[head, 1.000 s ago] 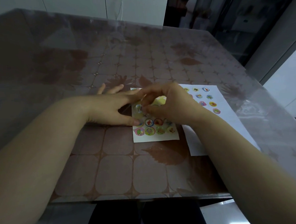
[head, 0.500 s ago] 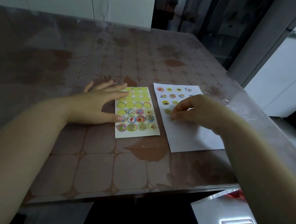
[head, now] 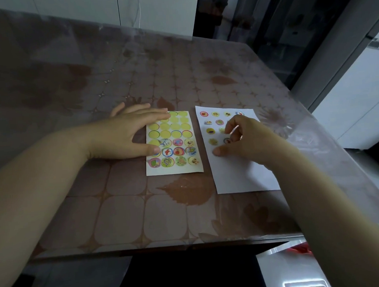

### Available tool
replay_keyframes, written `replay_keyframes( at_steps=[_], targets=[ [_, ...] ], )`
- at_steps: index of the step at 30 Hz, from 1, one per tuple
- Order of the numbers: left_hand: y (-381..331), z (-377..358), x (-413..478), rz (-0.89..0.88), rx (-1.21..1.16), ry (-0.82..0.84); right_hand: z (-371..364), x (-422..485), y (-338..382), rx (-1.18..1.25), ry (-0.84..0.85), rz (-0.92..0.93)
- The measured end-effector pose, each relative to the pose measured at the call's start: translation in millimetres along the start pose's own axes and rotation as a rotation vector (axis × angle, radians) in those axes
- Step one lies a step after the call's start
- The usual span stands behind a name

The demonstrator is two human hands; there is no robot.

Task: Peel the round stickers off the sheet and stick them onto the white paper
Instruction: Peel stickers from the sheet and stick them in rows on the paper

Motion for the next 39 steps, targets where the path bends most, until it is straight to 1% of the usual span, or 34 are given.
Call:
replay_keyframes(
  at_steps=[3,7,9,11,14,18,24,30,33,35,37,39],
  targets=[
    [-3,0,1,-0.012,0.008,-0.008,-1,0,3,-0.026,0.021,0.034],
    [-2,-2,0,0.003,-0.011,0.003,6,-4,26,-0.029,-0.048,0.163],
    [-1,-1,0,0.015,-0.02,-0.002,3,-6,43,-0.06,-0.029,0.229],
    [1,1,-1,0.033,-0.027,-0.012,1,-5,52,-0.112,-0.001,0.253],
    [1,2,0,0.03,-0.013,-0.02,8,2,46,-0.165,0.025,0.22],
    [1,2,2,0.028,0.008,-0.038,4,6,23,-0.183,0.108,0.12],
    [2,-1,3,0.027,0.026,-0.012,-3,12,11,-0.108,0.083,0.029],
    [1,1,2,0.025,0.029,-0.026,-1,13,8,-0.074,0.079,0.02],
    [0,2,2,0.031,0.029,-0.019,8,8,20,-0.049,0.017,0.098],
    [-1,2,2,0.032,0.022,-0.023,8,1,44,-0.094,-0.034,0.238],
    [-3,3,2,0.032,0.016,-0.023,-6,-7,74,-0.186,-0.016,0.397],
    [-3,3,2,0.03,0.008,-0.014,-27,-9,94,-0.273,0.042,0.498]
  ],
)
Point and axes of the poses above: each hand's wrist, its own x-axis towards the middle knuckle, its own z-axis out of the back of the hand, y = z × x, the point moved 8 cm from there along x, towards the middle knuckle, and after that the axes turned 12 degrees about -z, right-handed, at the moved point
